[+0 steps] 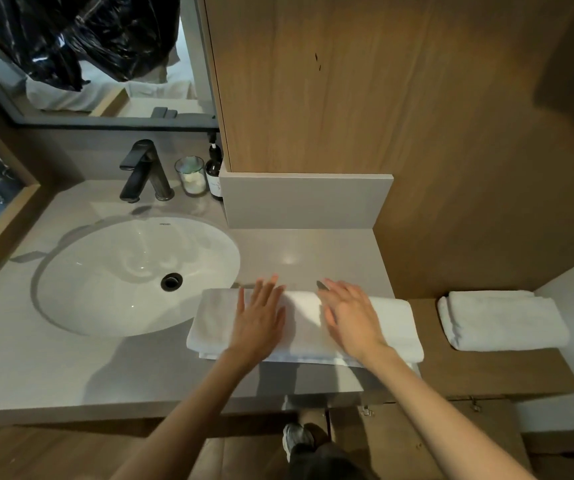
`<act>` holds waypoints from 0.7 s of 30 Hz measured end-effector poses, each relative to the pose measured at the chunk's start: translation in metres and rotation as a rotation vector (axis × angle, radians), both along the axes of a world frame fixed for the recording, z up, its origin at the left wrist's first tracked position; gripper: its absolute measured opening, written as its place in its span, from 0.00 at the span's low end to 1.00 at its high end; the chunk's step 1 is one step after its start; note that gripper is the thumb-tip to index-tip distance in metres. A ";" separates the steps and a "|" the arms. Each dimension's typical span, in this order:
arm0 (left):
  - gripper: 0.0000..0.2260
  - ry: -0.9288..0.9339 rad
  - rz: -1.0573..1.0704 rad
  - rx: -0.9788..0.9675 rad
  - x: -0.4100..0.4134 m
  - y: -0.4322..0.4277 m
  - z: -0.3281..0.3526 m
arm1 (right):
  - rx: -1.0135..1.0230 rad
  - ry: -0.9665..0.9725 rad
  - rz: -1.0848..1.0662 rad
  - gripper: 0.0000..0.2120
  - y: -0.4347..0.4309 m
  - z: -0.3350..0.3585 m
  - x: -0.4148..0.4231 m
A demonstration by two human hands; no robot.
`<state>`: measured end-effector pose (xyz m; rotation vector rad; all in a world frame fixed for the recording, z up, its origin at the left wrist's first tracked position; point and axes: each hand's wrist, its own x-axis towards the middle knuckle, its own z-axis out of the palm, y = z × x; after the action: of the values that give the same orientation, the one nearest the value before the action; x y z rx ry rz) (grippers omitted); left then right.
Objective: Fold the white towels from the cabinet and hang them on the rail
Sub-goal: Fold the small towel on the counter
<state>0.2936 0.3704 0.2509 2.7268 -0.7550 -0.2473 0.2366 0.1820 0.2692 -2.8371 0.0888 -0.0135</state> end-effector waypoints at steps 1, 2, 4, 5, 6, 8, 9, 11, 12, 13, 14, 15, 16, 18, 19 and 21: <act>0.36 0.006 0.031 0.027 -0.003 -0.012 -0.005 | -0.002 0.031 -0.023 0.20 0.012 -0.010 0.007; 0.36 0.004 0.067 0.047 -0.006 -0.021 -0.012 | 0.008 0.048 -0.051 0.21 0.023 -0.020 0.012; 0.35 -0.004 0.120 0.082 -0.012 -0.030 -0.024 | 0.037 0.040 -0.117 0.23 0.037 -0.042 0.012; 0.33 -0.013 0.127 0.106 -0.014 -0.030 -0.030 | 0.023 0.049 -0.139 0.23 0.040 -0.052 0.010; 0.30 -0.034 0.129 0.124 -0.016 -0.028 -0.033 | 0.004 0.048 -0.149 0.23 0.041 -0.059 0.007; 0.26 -0.072 0.108 0.136 -0.015 -0.024 -0.038 | 0.002 0.024 -0.130 0.23 0.037 -0.068 0.001; 0.25 -0.084 0.094 0.131 -0.015 -0.022 -0.040 | -0.008 0.033 -0.108 0.24 0.033 -0.066 0.000; 0.25 -0.105 0.068 0.117 -0.013 -0.018 -0.041 | -0.094 0.054 -0.063 0.26 0.023 -0.062 -0.004; 0.25 -0.109 0.057 0.115 -0.012 -0.014 -0.041 | -0.116 0.068 -0.058 0.27 0.017 -0.059 -0.006; 0.26 -0.113 0.051 0.116 -0.010 -0.009 -0.041 | -0.125 0.087 -0.062 0.27 0.009 -0.056 -0.009; 0.26 -0.122 0.051 0.120 -0.007 -0.001 -0.041 | -0.136 0.107 -0.074 0.27 0.000 -0.054 -0.012; 0.26 -0.136 0.062 0.122 -0.004 0.008 -0.041 | -0.152 0.117 -0.087 0.28 -0.010 -0.054 -0.016; 0.27 -0.146 0.081 0.114 -0.001 0.019 -0.041 | -0.166 0.120 -0.105 0.28 -0.019 -0.054 -0.021; 0.27 -0.160 0.107 0.102 0.003 0.039 -0.043 | -0.184 0.131 -0.150 0.30 -0.037 -0.054 -0.031; 0.28 -0.171 0.105 0.108 0.005 0.048 -0.044 | -0.198 0.136 -0.175 0.31 -0.043 -0.054 -0.034; 0.28 -0.186 0.101 0.127 0.006 0.059 -0.044 | -0.218 0.150 -0.234 0.30 -0.050 -0.054 -0.037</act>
<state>0.2998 0.4292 0.2066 2.9289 -0.6664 -0.0193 0.1992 0.1316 0.2147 -3.0234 0.4783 0.1471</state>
